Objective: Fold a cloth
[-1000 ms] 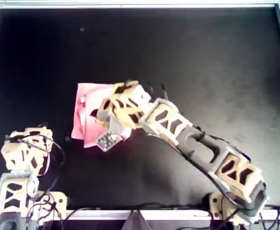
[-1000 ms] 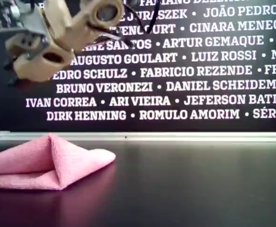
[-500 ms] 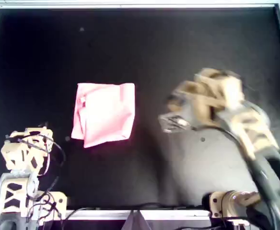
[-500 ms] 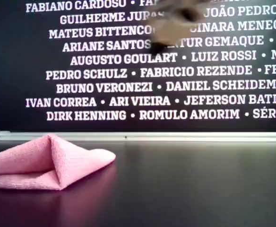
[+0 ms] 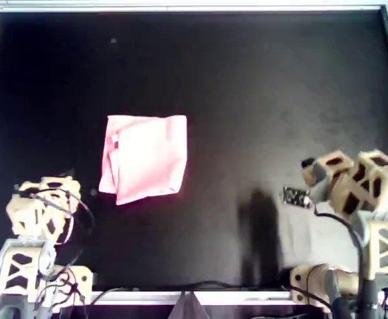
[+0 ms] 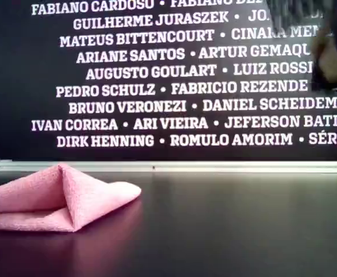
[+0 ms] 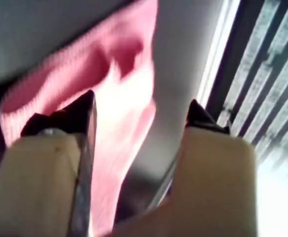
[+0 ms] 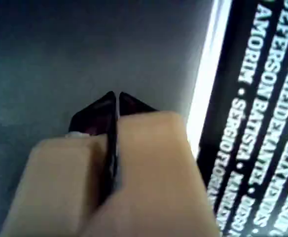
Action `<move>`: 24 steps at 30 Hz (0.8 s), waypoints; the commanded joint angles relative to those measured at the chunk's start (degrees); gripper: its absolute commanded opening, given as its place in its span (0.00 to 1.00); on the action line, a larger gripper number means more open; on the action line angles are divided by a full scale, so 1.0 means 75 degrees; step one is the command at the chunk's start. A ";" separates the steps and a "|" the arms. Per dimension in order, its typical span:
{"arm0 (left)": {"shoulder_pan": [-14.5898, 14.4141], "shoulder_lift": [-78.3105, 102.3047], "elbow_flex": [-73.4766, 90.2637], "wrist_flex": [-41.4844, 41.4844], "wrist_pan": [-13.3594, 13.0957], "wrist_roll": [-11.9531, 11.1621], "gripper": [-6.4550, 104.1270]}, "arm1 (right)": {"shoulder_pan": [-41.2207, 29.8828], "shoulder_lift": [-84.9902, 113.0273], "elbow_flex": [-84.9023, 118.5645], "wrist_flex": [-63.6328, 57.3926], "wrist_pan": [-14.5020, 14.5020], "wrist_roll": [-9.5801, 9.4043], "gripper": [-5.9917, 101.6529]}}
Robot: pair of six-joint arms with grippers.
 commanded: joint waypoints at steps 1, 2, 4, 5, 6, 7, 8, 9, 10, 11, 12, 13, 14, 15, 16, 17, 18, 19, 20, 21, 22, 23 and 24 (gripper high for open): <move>-0.0270 0.0129 -0.0094 -0.0070 0.0023 -0.0035 0.63 | -0.0422 0.0363 0.0551 -0.1535 0.0047 -0.0070 0.07; -0.0223 0.0129 -0.0094 -0.0059 0.0023 -0.0035 0.63 | -0.0469 0.0469 0.0820 -0.1922 0.0035 -0.0070 0.07; -0.0199 0.0129 -0.0094 -0.0047 0.0023 -0.0035 0.63 | -0.0480 0.0867 0.1453 -0.2637 -0.0070 -0.0059 0.07; -0.0199 0.0129 -0.0094 -0.0047 0.0023 -0.0035 0.63 | -0.0480 0.1160 0.1816 -0.2965 -0.0070 -0.0059 0.07; -0.0199 0.0129 -0.0094 -0.0023 0.0012 -0.0035 0.63 | -0.0480 0.1477 0.2191 -0.3234 -0.0059 -0.0059 0.07; -0.0199 0.0129 -0.0094 0.0000 0.0012 -0.0035 0.63 | -0.0480 0.1828 0.2578 -0.3445 -0.0023 -0.0059 0.07; -0.0199 0.0129 -0.0094 0.0000 0.0012 -0.0035 0.63 | -0.0480 0.2180 0.2941 -0.3527 0.0012 -0.0059 0.07; -0.0199 0.0129 -0.0094 0.0000 0.0012 -0.0035 0.63 | -0.0480 0.2566 0.3316 -0.3586 0.0023 -0.0059 0.07; -0.0199 0.0129 -0.0094 0.0012 0.0012 -0.0035 0.63 | -0.0469 0.2824 0.3680 -0.3586 0.0023 -0.0059 0.07; -0.0199 0.0129 -0.0094 0.0012 -0.0035 -0.0035 0.63 | -0.0469 0.3070 0.4020 -0.3586 0.0012 -0.0059 0.07; -0.0199 0.0129 -0.0094 0.0012 -0.0070 -0.0035 0.63 | -0.0457 0.3340 0.4348 -0.3574 -0.0035 -0.0059 0.07; -0.0199 0.0129 -0.0094 0.0012 -0.0070 -0.0035 0.63 | -0.0410 0.3422 0.4430 -0.3574 -0.0070 -0.0059 0.07; -0.0199 0.0129 -0.0094 0.0012 -0.0070 -0.0035 0.63 | -0.0387 0.3527 0.4477 -0.3574 -0.0070 -0.0059 0.07; -0.0199 0.0129 -0.0094 0.0012 -0.0094 -0.0035 0.63 | -0.0375 0.3656 0.4453 -0.3574 -0.0082 -0.0059 0.07; -0.0211 0.0129 -0.0094 0.0023 -0.0105 -0.0035 0.63 | -0.0352 0.3738 0.4395 -0.3574 -0.0082 -0.0059 0.07; -0.0211 0.0129 -0.0094 0.0023 -0.0117 -0.0035 0.63 | -0.0340 0.3820 0.4371 -0.3574 -0.0082 -0.0059 0.07; -0.0199 0.0129 -0.0094 0.0023 -0.0117 -0.0035 0.63 | -0.0340 0.3914 0.4406 -0.3574 -0.0082 -0.0047 0.07; -0.0199 0.0129 -0.0094 0.0023 -0.0117 -0.0035 0.63 | -0.0340 0.3949 0.4418 -0.3574 -0.0047 -0.0047 0.07; -0.0188 0.0129 -0.0094 0.0023 -0.0117 -0.0035 0.63 | -0.0387 0.3938 0.4418 -0.3574 0.0047 0.0000 0.07; -0.0176 0.0129 -0.0094 0.0035 -0.0117 -0.0035 0.63 | -0.0469 0.3949 0.4430 -0.3574 0.0047 0.0094 0.07; -0.0105 0.0129 -0.0094 0.0047 -0.0117 -0.0035 0.63 | -0.0516 0.4020 0.4430 -0.3574 0.0059 0.0211 0.07; 0.0023 0.0141 -0.0094 0.0141 -0.0117 -0.0035 0.63 | -0.0527 0.4031 0.4441 -0.3574 0.0070 0.0352 0.07; 0.0176 0.0141 -0.0094 0.0305 -0.0094 -0.0035 0.63 | -0.0551 0.4031 0.4441 -0.3562 0.0094 0.0492 0.07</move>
